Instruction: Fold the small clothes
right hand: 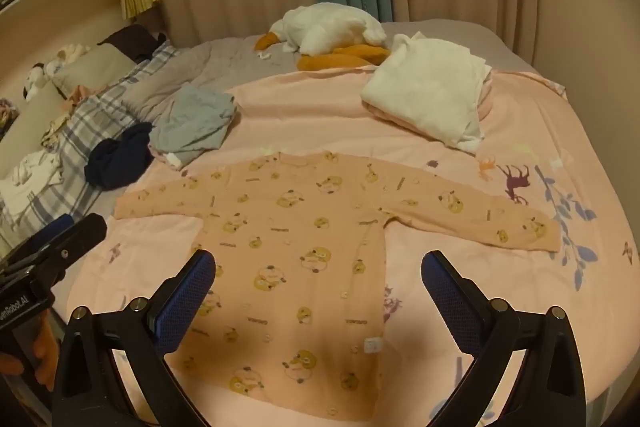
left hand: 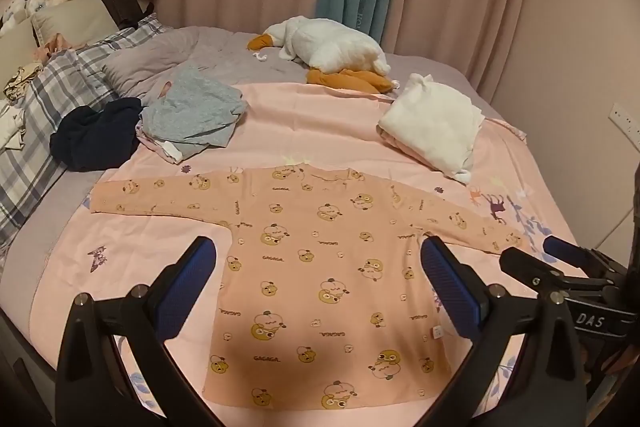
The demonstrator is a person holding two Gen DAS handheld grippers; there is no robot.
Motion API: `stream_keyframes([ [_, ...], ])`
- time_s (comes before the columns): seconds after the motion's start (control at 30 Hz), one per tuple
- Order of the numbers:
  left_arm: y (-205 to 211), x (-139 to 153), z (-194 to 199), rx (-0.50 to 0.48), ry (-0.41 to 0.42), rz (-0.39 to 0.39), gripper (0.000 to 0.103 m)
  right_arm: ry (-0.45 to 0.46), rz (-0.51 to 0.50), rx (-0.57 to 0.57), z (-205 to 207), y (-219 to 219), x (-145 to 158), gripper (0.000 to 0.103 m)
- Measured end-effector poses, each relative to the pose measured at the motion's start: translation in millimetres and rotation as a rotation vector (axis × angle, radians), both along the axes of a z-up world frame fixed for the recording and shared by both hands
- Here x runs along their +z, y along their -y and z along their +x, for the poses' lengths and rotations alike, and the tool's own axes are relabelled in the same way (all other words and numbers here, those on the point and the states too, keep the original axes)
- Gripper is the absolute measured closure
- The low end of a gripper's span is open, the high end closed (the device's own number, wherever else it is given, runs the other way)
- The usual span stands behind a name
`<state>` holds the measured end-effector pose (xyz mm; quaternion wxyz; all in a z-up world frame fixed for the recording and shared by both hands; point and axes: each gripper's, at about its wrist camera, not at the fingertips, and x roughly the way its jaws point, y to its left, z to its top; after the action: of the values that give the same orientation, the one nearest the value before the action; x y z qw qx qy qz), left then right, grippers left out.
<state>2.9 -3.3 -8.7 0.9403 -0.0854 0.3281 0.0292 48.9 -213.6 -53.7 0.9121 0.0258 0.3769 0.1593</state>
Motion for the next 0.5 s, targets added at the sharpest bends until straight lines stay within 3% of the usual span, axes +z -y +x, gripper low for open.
stream_keyframes([
  [0.5,-2.4,-2.5,2.6,0.005,-0.01,0.0,0.001,0.002,-0.004,0.018,-1.2,-5.7,-1.8,0.0],
])
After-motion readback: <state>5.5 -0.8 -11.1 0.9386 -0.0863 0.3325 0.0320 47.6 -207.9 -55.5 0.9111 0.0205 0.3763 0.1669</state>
